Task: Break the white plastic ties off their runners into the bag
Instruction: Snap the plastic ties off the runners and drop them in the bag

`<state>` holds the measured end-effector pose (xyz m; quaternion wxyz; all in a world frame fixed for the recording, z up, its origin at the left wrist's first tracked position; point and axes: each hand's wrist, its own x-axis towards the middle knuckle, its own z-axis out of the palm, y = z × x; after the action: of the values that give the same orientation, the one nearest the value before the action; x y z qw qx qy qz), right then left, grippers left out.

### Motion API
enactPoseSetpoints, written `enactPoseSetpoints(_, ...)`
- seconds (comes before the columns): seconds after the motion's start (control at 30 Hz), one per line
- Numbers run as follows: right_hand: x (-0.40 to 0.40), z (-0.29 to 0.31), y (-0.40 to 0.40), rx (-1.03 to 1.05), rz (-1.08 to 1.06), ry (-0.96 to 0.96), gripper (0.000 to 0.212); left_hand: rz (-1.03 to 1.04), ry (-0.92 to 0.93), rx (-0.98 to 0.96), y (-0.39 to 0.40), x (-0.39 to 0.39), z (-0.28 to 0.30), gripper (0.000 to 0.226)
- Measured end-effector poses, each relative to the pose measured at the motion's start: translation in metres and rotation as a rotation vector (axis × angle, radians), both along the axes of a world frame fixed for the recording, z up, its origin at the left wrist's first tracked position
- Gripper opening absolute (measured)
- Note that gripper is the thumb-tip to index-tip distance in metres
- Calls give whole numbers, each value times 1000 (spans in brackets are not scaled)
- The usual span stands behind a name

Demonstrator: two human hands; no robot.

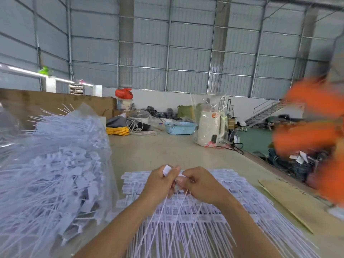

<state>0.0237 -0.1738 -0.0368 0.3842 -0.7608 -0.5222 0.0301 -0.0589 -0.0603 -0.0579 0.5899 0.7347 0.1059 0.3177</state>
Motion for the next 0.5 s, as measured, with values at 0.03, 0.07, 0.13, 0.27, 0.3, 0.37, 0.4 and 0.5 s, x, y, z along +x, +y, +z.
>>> enactPoseSetpoints(0.03,0,0,1,11,-30,-77,33,-14,3,-41,0,0,1,34)
enactPoseSetpoints(0.07,0,0,2,17,-61,-153,31,-26,6,-84,-1,1,2,33)
enactPoseSetpoints(0.13,-1,-2,5,-7,-139,-326,30,-41,26,-174,-2,2,4,30)
enactPoseSetpoints(0.27,-5,0,5,-49,-213,-673,25,-51,67,-349,1,6,8,32)
enactPoseSetpoints(0.3,-7,2,4,-30,-208,-692,25,-48,71,-371,1,7,8,31)
enactPoseSetpoints(0.37,-14,8,0,68,-170,-636,31,-7,68,-393,2,9,7,31)
enactPoseSetpoints(0.4,-17,11,-2,157,-123,-536,36,46,57,-427,8,9,6,33)
enactPoseSetpoints(0.5,-20,29,-17,674,114,24,35,205,-14,-549,39,-1,10,39)
